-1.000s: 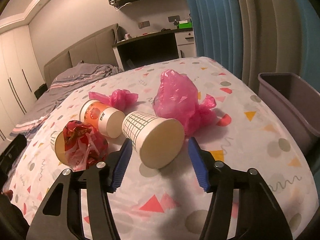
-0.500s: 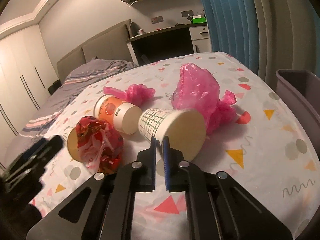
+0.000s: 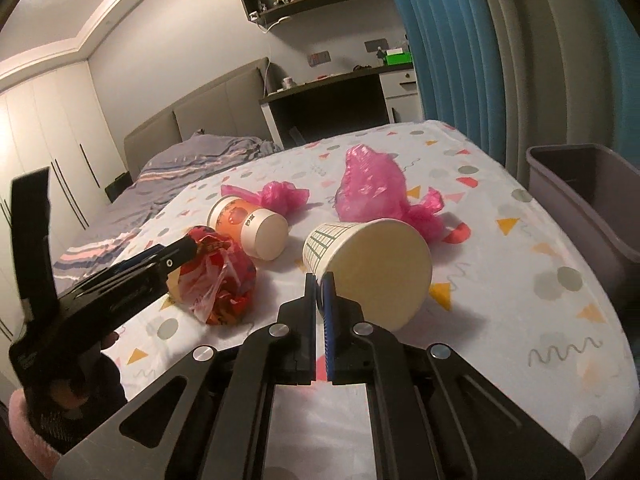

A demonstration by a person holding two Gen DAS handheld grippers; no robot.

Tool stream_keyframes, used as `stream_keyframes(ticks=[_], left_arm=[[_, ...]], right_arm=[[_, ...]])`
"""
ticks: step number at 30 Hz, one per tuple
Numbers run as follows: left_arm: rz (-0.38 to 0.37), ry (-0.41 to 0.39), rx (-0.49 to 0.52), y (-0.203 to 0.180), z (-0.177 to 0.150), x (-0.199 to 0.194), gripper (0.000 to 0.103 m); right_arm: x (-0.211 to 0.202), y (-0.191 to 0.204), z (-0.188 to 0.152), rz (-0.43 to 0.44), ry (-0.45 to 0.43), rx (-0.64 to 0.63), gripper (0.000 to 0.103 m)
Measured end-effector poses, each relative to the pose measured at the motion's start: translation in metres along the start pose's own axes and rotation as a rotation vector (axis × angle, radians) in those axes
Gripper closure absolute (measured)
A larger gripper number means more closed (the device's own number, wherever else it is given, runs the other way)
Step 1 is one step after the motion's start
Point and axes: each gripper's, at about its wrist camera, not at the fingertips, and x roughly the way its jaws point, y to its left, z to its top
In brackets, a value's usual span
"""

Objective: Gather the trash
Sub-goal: 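Grasp a white green-grid cup with the right tool while the left tool approaches the red wrapper, then close the left tool on the red printed wrapper and lift it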

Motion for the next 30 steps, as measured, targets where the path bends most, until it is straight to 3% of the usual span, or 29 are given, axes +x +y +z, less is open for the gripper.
stream_keyframes(ticks=[3, 7, 11, 20, 30], left_arm=[[-0.009, 0.002, 0.012, -0.003, 0.0, 0.001, 0.07], [-0.001, -0.003, 0.012, -0.003, 0.001, -0.002, 0.073], [-0.013, 0.0, -0.014, 0.006, 0.001, -0.005, 0.086], [-0.045, -0.03, 0.013, -0.001, 0.002, -0.011, 0.078], [0.001, 0.032, 0.065, -0.014, 0.006, 0.014, 0.072]], right_arm=[[-0.005, -0.002, 0.0, -0.004, -0.012, 0.006, 0.099], [-0.009, -0.006, -0.001, -0.007, -0.016, 0.016, 0.099], [-0.012, -0.008, -0.002, -0.008, -0.02, 0.023, 0.099], [-0.015, -0.014, -0.002, -0.007, -0.028, 0.036, 0.099], [-0.016, -0.025, -0.004, -0.01, -0.03, 0.051, 0.099]])
